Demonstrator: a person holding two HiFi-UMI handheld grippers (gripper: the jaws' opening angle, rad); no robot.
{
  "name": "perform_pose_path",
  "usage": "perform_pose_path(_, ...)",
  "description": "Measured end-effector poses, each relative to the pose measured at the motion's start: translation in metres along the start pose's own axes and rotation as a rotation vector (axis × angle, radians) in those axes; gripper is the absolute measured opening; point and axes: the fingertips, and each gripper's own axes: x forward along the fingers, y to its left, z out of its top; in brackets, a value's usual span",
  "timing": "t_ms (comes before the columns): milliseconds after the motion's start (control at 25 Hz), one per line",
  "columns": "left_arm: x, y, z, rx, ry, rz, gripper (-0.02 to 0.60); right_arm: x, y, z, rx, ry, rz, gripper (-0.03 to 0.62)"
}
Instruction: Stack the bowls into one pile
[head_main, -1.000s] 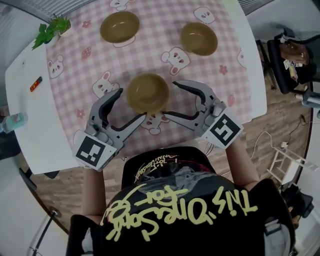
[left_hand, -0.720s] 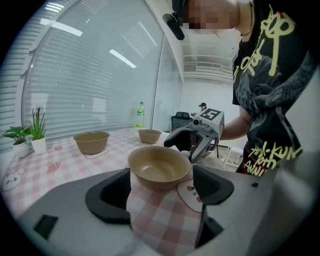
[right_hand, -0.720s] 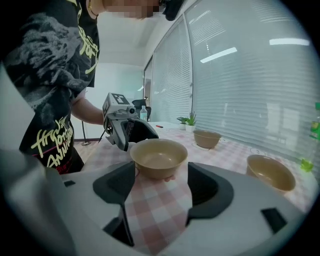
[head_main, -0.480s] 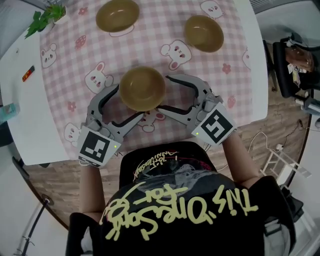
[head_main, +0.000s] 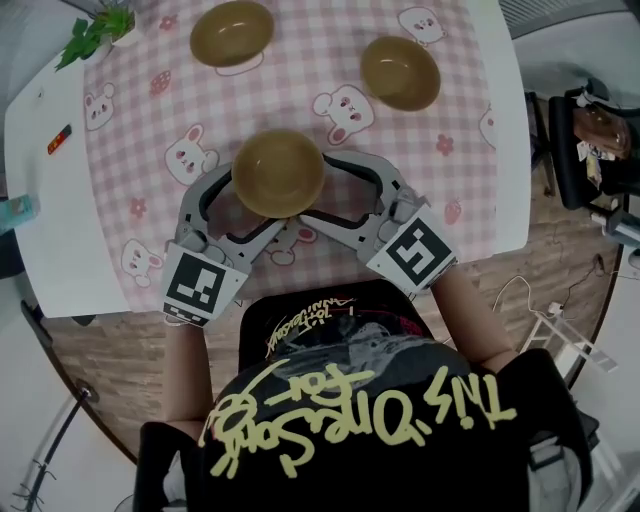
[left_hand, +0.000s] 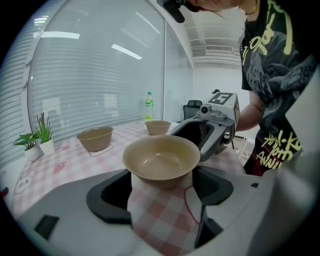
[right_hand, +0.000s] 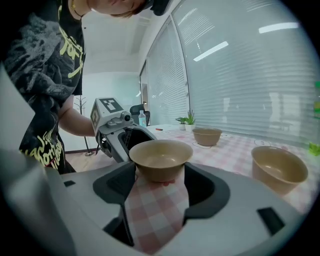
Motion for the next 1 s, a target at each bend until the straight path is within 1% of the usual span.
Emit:
perform_pose_path(160, -0.007, 0.002, 0.008, 0.012, -0.022, 0.027, 0.379, -0.002, 0.000, 0.011, -0.036, -0.031, -0.007, 0.311)
perform_pose_path(440, -0.005, -0.002, 0.048, 0.060, -0.053, 0.081, 0.379, -0.028, -0.015, 0.035, -0.093, -0.090, -0.021, 0.311)
perform_pose_path(560, -0.010, 0.001, 0.059, 0.059, -0.078, 0.087, 0.379, -0.032, -0.018, 0.048, -0.129, -0.106, -0.017, 0.311)
perform_pose_path(840, -0.016, 0.028, 0.085, 0.074, -0.129, 0.105, 0.379, -0.026, -0.039, 0.078, -0.185, -0.125, -0.032, 0.311)
perform_pose_path(1000, -0.018, 0.051, 0.095, 0.098, -0.128, 0.116, 0.379, -0.013, -0.054, 0.092, -0.225, -0.112, -0.049, 0.311)
